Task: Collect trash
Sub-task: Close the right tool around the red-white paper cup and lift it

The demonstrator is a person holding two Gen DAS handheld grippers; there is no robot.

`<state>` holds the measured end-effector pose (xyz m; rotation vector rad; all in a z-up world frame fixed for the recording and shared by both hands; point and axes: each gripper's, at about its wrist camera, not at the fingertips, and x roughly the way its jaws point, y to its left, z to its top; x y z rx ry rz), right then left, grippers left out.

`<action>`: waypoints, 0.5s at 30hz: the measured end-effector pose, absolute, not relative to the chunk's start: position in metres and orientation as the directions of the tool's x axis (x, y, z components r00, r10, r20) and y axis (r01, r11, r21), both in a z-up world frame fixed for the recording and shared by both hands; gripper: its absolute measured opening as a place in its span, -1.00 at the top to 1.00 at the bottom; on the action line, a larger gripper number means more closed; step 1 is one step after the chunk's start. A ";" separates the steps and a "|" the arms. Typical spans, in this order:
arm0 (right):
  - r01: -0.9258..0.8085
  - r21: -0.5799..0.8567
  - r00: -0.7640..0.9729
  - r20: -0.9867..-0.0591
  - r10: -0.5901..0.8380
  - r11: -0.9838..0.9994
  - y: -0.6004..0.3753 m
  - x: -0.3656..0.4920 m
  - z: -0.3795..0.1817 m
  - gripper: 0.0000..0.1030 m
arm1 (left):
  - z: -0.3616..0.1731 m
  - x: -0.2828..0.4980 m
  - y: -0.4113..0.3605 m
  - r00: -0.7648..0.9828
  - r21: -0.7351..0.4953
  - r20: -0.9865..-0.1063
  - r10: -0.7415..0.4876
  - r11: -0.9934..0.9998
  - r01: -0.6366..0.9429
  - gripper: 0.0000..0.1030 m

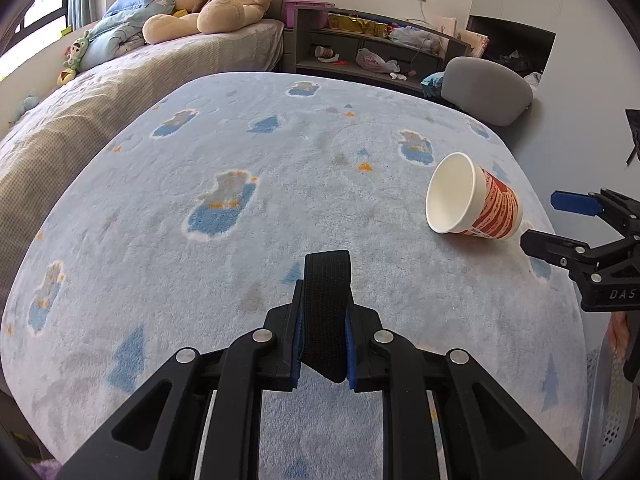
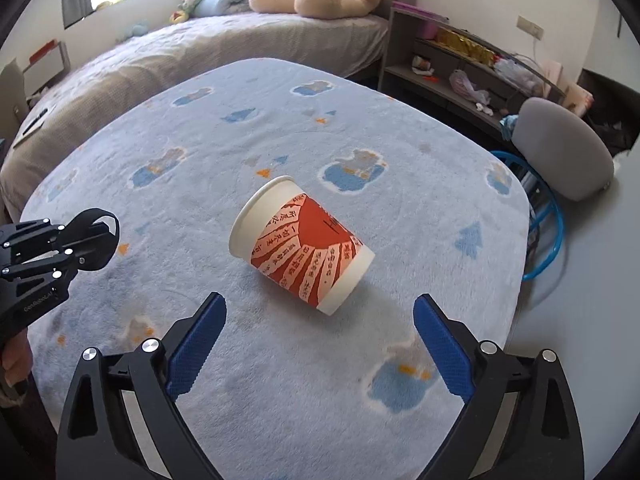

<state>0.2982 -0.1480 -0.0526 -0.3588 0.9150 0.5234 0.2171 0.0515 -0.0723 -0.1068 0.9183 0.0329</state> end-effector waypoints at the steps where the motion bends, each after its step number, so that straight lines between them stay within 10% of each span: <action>1: -0.584 -0.081 0.493 -0.826 0.274 0.808 -0.145 0.303 -0.054 -0.82 | -0.073 0.218 0.052 0.604 -0.081 -0.797 -0.018 0.994 -0.077 0.69; 15: -0.737 -0.201 0.431 -0.876 0.219 0.645 -0.105 0.333 -0.082 -0.86 | -0.079 0.228 0.058 0.591 -0.103 -0.807 -0.015 0.988 -0.115 0.69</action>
